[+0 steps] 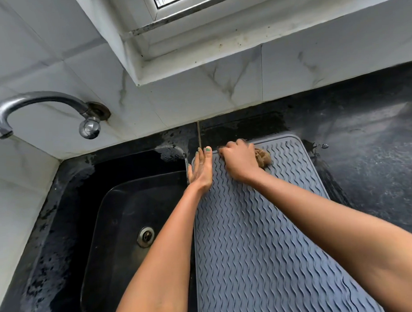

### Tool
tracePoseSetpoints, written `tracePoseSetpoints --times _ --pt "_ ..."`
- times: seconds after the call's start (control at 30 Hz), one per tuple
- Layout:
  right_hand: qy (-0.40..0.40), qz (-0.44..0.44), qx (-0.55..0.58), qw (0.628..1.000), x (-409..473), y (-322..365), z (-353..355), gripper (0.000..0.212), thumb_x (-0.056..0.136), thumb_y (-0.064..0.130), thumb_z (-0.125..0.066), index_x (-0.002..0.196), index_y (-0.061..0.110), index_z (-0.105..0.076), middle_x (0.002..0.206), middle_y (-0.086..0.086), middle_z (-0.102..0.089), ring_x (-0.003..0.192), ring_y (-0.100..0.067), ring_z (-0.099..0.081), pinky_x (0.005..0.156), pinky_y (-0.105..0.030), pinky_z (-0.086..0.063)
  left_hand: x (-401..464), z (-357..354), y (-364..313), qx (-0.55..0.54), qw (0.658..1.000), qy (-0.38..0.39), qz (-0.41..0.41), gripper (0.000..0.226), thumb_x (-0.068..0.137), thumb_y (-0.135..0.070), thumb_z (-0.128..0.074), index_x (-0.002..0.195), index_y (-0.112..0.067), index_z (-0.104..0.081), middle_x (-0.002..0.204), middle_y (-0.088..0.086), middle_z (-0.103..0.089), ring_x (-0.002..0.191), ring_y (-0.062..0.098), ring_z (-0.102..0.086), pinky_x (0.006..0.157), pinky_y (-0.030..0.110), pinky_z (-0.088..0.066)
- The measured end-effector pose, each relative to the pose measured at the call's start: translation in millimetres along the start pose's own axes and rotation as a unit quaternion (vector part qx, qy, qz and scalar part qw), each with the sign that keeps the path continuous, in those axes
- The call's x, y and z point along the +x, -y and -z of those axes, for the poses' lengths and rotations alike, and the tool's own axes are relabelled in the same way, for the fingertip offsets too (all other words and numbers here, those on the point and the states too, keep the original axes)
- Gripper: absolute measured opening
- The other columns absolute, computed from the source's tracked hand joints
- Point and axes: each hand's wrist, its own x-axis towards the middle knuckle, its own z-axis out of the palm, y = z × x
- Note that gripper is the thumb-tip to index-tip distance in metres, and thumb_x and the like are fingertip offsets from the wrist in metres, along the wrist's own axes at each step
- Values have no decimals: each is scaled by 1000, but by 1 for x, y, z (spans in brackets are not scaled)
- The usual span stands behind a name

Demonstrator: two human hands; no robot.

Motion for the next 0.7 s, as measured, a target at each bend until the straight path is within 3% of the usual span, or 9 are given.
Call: tracePoseSetpoints --times 0.1,0.23,0.3,0.43,0.53,0.63,0.7 --pt "-15 -14 -56 998 -13 12 -13 30 89 10 -44 115 8 -58 117 -11 -59 112 -32 -47 87 -48 -38 0 0 -1 8 1000 5 0 69 92 -62 1 152 -29 1 161 -8 6 145 3 10 116 30 16" --pt "-68 18 -56 996 -66 14 -16 24 87 6 -44 91 9 -67 92 -7 -68 87 -28 -58 74 -41 -40 -2 1 -1 6 1000 8 -4 69 91 -64 0 151 -28 1 161 -9 7 145 3 11 114 30 17" --pt "-39 27 -52 998 -84 14 -8 21 84 5 -49 82 10 -69 83 -5 -69 79 -27 -60 69 -38 -41 -3 1 -3 7 1000 6 -3 71 91 -65 -1 151 -28 0 161 -9 6 145 3 11 114 30 17" --pt "28 4 60 998 -64 15 5 14 80 11 -53 69 14 -61 77 -5 -70 79 -28 -65 76 -38 -45 -4 2 -3 5 1000 -1 -1 72 90 -66 -1 151 -28 -1 161 -8 5 146 5 11 114 30 17" --pt "-44 -33 110 992 -29 -3 5 18 81 14 -55 90 18 -71 94 -4 -70 96 -27 -60 86 -42 -44 -9 1 -1 -28 1000 -2 4 86 80 -76 4 152 -30 -8 161 -8 -1 147 11 13 114 33 19" --pt "15 -1 53 998 -9 -9 -4 39 85 14 -52 123 20 -55 125 -7 -55 117 -29 -44 92 -47 -36 -23 -8 9 -24 999 -8 -21 97 69 -80 4 151 -31 -16 161 -9 -7 147 14 11 115 35 17" --pt "14 15 8 1000 -15 -5 -16 40 84 16 -52 124 18 -53 127 -9 -52 118 -30 -42 91 -48 -35 -30 -13 15 3 999 -6 -34 88 77 -73 5 151 -30 -15 161 -8 -4 148 11 8 119 34 14"
